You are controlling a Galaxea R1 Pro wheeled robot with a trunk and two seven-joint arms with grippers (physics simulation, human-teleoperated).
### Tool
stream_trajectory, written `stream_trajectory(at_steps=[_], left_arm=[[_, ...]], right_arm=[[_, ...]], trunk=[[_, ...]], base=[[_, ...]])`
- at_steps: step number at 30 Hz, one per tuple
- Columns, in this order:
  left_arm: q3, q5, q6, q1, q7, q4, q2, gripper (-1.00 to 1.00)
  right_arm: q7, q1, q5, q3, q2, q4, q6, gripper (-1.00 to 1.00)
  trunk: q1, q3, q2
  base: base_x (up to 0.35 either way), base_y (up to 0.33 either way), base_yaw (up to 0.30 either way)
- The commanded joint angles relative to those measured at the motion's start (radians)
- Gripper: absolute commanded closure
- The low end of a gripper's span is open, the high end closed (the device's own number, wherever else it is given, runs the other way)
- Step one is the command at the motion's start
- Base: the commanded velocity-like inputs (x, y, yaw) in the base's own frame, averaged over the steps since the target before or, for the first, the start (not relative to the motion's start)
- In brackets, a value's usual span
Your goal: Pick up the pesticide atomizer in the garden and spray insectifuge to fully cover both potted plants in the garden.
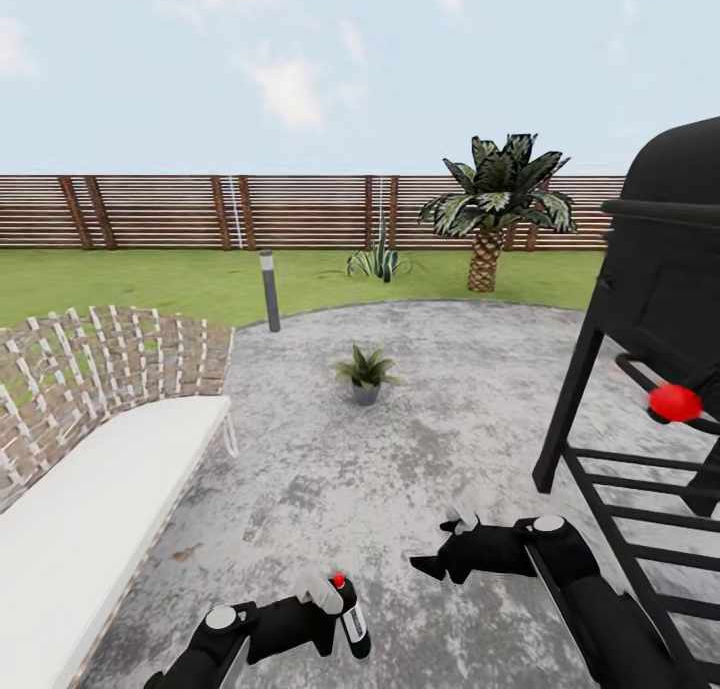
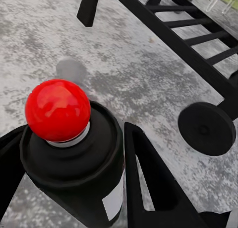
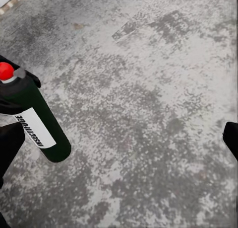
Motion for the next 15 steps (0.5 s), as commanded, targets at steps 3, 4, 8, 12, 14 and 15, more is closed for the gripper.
stream_trajectory(at_steps=[3,4,8,12,14,15], left_arm=[[0.000,0.001,0.000,0.000,0.001,0.001,-0.001,1.00],[0.000,0.001,0.000,0.000,0.001,0.005,-0.001,1.00],[0.000,0.000,0.000,-0.003,0.002,0.028,-0.003,1.00],[-0.002,-0.001,-0.001,-0.015,0.002,0.051,-0.005,1.00],[-0.003,-0.002,-0.001,-0.017,0.002,0.054,-0.007,1.00],[-0.003,-0.003,-0.001,-0.018,0.001,0.054,-0.006,1.00]], right_arm=[[0.010,0.000,-0.004,0.000,-0.004,-0.002,-0.004,-1.00],[0.020,0.000,-0.005,0.000,-0.005,-0.002,-0.009,-1.00],[0.078,0.000,-0.006,-0.003,-0.009,-0.005,-0.021,-1.00],[0.126,0.000,-0.004,0.000,-0.011,-0.005,-0.022,-1.00],[0.129,0.000,-0.004,0.003,-0.010,-0.005,-0.020,-1.00],[0.130,0.000,-0.004,0.004,-0.010,-0.006,-0.019,-1.00]], trunk=[[0.000,0.000,0.000],[0.000,0.000,0.000],[0.000,0.000,0.000],[0.000,0.000,0.000],[0.000,0.000,0.000],[0.000,0.000,0.000]], base=[[0.318,0.000,0.000],[0.318,0.000,0.000],[0.318,0.000,0.000],[0.319,0.000,0.000],[0.318,0.000,0.000],[0.318,0.000,0.000]])
